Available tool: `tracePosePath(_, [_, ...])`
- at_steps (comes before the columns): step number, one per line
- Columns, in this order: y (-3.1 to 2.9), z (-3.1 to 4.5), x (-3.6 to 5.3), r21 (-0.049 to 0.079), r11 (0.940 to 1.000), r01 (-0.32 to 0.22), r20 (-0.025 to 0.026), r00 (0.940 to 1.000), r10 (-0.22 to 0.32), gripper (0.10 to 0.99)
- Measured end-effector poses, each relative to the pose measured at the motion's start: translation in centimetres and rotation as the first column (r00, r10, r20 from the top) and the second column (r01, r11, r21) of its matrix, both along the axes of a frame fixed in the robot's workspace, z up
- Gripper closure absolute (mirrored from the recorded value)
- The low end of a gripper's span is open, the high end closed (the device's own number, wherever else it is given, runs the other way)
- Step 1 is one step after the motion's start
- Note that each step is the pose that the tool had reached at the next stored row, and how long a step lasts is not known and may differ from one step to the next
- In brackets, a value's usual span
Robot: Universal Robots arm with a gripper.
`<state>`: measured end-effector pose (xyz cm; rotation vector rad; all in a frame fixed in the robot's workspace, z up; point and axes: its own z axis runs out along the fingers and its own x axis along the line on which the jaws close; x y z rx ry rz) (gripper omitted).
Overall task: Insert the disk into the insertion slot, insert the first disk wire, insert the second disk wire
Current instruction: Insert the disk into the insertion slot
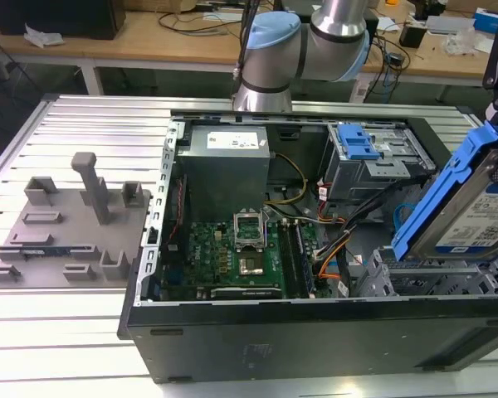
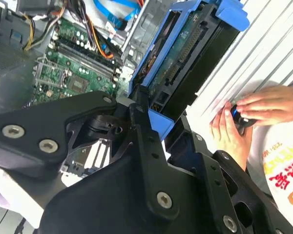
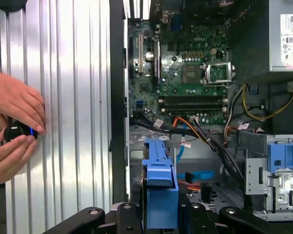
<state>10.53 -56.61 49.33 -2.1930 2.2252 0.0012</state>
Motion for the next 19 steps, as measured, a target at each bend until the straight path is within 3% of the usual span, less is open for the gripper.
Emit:
tracePosePath(4, [-0.06,-0.02,-0.2,0.043,0.9991,-0.001,0.0249,0.9997,0.0,0.718])
tracePosePath(5, [-0.13,-0.04,-0.22,0.052,0.9986,-0.001,0.0281,0.9996,0.0,0.718])
tracePosePath(13, [-0.12,-0.11,-0.23,0.053,0.9986,-0.001,0.028,0.9996,0.0,0.718])
tracePosePath(19, [0.38,-0.47,-0.23,0.053,0.9986,-0.001,0.028,0.9996,0.0,0.718])
